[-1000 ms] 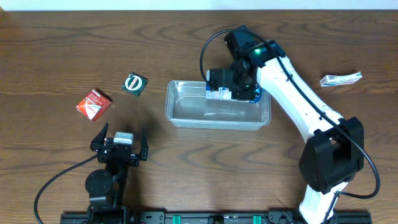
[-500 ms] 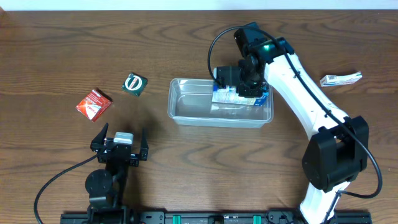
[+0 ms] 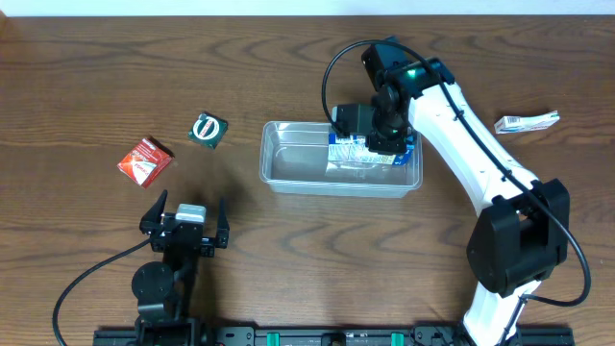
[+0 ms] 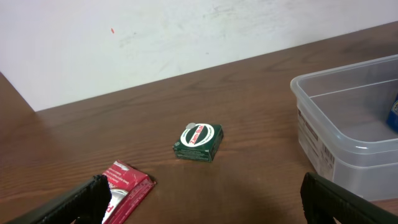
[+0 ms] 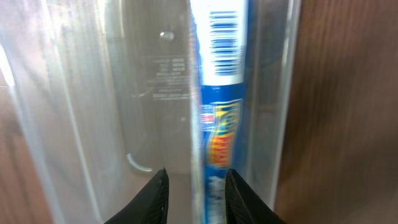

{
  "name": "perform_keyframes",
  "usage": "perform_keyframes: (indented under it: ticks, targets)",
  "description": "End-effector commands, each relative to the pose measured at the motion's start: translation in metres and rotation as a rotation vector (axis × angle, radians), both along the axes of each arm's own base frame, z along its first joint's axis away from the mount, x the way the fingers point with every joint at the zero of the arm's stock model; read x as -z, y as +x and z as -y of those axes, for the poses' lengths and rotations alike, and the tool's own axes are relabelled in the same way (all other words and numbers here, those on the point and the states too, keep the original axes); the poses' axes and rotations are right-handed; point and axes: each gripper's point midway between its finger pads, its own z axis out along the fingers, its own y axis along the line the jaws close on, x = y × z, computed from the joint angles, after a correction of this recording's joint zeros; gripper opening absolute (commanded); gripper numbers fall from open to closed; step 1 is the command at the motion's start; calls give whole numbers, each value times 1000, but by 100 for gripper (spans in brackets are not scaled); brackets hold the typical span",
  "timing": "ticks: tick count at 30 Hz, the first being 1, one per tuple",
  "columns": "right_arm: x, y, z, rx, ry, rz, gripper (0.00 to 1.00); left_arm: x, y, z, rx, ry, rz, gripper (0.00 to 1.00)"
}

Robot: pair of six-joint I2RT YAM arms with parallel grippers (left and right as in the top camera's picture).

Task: Pack container
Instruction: 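Lower the blue box into the container and release it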

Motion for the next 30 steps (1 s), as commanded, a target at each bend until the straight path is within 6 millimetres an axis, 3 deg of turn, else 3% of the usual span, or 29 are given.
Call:
perform_keyframes:
  ticks: [1, 6, 11, 19, 30]
  targets:
    - [5, -11, -6, 44, 13, -52, 27, 17, -1, 1, 9, 7, -50, 98]
    - [5, -19, -12, 24, 14, -75, 27, 17, -1, 1, 9, 7, -50, 98]
    - [4, -12, -16, 22, 27, -45, 25, 17, -1, 1, 9, 7, -50, 98]
    - [0, 15, -18, 61, 64, 50, 43, 17, -1, 1, 9, 7, -50, 98]
    - [-1, 14, -25, 58, 124, 32, 41, 17, -1, 1, 9, 7, -50, 98]
